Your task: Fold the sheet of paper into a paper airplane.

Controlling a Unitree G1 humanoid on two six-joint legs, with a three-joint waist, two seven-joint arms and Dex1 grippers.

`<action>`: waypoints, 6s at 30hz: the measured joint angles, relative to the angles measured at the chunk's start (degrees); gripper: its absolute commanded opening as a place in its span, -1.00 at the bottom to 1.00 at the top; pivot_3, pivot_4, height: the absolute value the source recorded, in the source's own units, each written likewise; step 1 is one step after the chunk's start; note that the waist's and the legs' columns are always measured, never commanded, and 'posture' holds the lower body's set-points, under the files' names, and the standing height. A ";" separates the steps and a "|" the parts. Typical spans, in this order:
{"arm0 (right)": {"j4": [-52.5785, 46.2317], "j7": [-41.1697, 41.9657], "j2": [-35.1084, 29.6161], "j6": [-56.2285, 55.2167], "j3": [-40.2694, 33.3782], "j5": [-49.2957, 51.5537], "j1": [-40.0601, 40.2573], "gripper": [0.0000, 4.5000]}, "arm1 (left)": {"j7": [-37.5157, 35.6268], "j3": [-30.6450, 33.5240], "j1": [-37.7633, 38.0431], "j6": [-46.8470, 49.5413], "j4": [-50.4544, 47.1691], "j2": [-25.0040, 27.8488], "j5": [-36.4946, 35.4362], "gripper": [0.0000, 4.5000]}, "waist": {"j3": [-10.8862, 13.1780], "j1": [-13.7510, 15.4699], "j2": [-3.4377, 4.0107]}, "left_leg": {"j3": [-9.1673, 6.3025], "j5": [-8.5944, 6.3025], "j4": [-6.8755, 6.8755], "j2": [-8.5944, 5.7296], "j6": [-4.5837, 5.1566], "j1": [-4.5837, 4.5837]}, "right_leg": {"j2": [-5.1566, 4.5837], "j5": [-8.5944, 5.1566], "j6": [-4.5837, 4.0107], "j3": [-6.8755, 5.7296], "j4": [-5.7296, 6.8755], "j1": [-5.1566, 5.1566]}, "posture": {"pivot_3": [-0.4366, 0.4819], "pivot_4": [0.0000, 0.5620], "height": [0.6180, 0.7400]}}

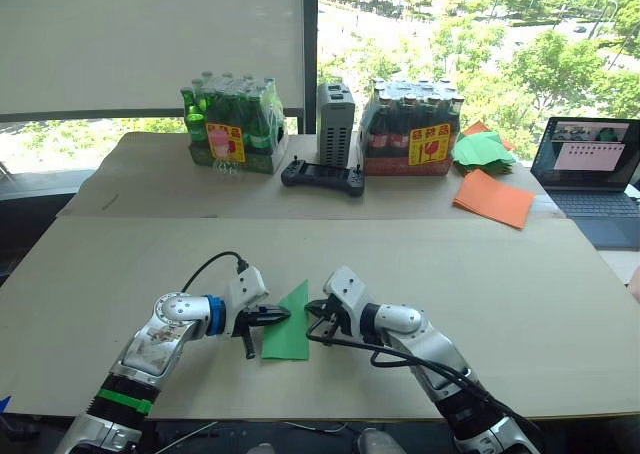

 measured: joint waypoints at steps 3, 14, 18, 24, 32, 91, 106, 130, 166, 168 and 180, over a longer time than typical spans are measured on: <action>-0.18 -0.09 0.04 0.20 -0.51 0.80 0.00 -1.00 | -0.17 -0.06 -0.12 -0.02 0.04 0.00 0.00 -0.99 | 0.00 0.05 0.00 | 0.00 0.00 0.00 0.00 0.00 -0.05 | 0.00 0.00 0.00 0.00 0.00 -0.05 | -0.05 -0.47 1.00; -1.27 0.21 -0.68 0.20 1.31 1.29 0.38 -1.00 | -0.32 -0.36 -0.23 -0.12 -0.11 0.07 -0.01 -0.99 | 0.00 0.29 0.00 | 0.00 0.00 0.00 -0.01 0.00 -0.15 | -0.01 0.01 -0.01 -0.01 -0.05 -0.10 | -0.05 -0.47 1.00; -1.43 0.33 -1.18 0.20 1.49 1.38 0.78 -1.00 | -0.40 -0.39 -0.23 -0.16 -0.10 0.11 -0.01 -0.99 | 0.00 0.32 0.00 | -0.01 0.00 0.00 -0.01 0.00 -0.14 | -0.01 0.00 0.00 -0.01 -0.05 -0.09 | -0.05 -0.47 1.00; -4.19 2.02 -3.11 0.16 2.38 1.65 3.09 -1.00 | -0.76 -0.48 -0.05 -0.36 -0.09 0.39 0.00 -0.99 | 0.00 0.31 0.00 | -0.01 0.00 0.00 0.00 0.00 -0.10 | -0.01 -0.01 0.02 -0.01 -0.05 -0.04 | -0.05 -0.47 1.00; -8.82 4.34 -5.74 2.94 4.34 1.93 4.46 -1.00 | -0.78 -0.64 -0.14 -0.48 0.04 0.39 0.01 -0.99 | 0.00 0.34 0.00 | -0.01 0.00 0.00 -0.01 0.00 -0.07 | -0.01 -0.04 0.07 -0.01 -0.07 -0.01 | -0.05 -0.47 1.00; -22.61 -3.40 -9.69 12.81 -9.13 14.78 6.38 -1.00 | -32.30 -11.54 -35.78 -71.45 53.89 -4.07 9.35 0.57 | 0.19 0.51 -0.21 | -0.09 -0.02 0.13 -0.06 0.05 -0.68 | -0.04 -0.02 0.05 -0.13 -0.18 -0.38 | -0.05 -0.47 1.00; -22.60 -5.45 -9.70 12.87 -9.88 15.43 5.49 -1.00 | -32.14 -11.75 -47.40 -74.06 65.71 -3.69 14.33 0.57 | 0.20 0.29 -0.22 | -0.12 -0.03 0.27 -0.07 0.08 -0.69 | -0.01 -0.01 0.10 -0.13 -0.11 -0.36 | -0.05 -0.47 1.00; -23.88 -7.67 -9.43 13.45 -9.06 15.43 7.80 -1.00 | -25.82 -13.51 -47.94 -88.76 68.82 -7.50 24.72 -0.98 | 0.20 0.50 -0.22 | -0.12 -0.03 0.37 -0.07 0.08 -0.76 | -0.03 -0.01 0.11 -0.14 -0.11 -0.35 | -0.05 -0.47 1.00; -19.71 6.81 -20.38 -4.48 -7.96 11.15 3.17 0.74 | -15.56 5.32 -10.60 -2.28 0.37 6.62 0.52 -0.03 | 0.21 0.15 -0.18 | -0.12 -0.03 0.45 -0.01 0.08 -0.61 | 0.00 0.00 0.09 -0.10 0.07 -0.33 | -0.05 -0.47 1.00; -18.45 7.67 -20.34 -6.82 -6.54 9.79 3.01 0.74 | -15.16 7.62 -8.49 0.73 -1.46 8.14 -1.92 -0.03 | 0.21 0.34 -0.17 | -0.11 -0.03 0.45 -0.02 0.07 -0.62 | -0.01 0.00 0.09 -0.10 0.05 -0.33 | -0.05 -0.47 1.00; -10.36 10.35 -18.01 -14.16 -5.21 7.22 3.51 -0.41 | -4.86 12.41 2.15 10.30 -11.21 5.65 -9.22 -0.03 | 0.21 0.64 -0.18 | -0.09 -0.03 0.45 -0.02 0.07 -0.60 | -0.03 0.01 0.07 -0.09 0.03 -0.31 | -0.05 -0.47 1.00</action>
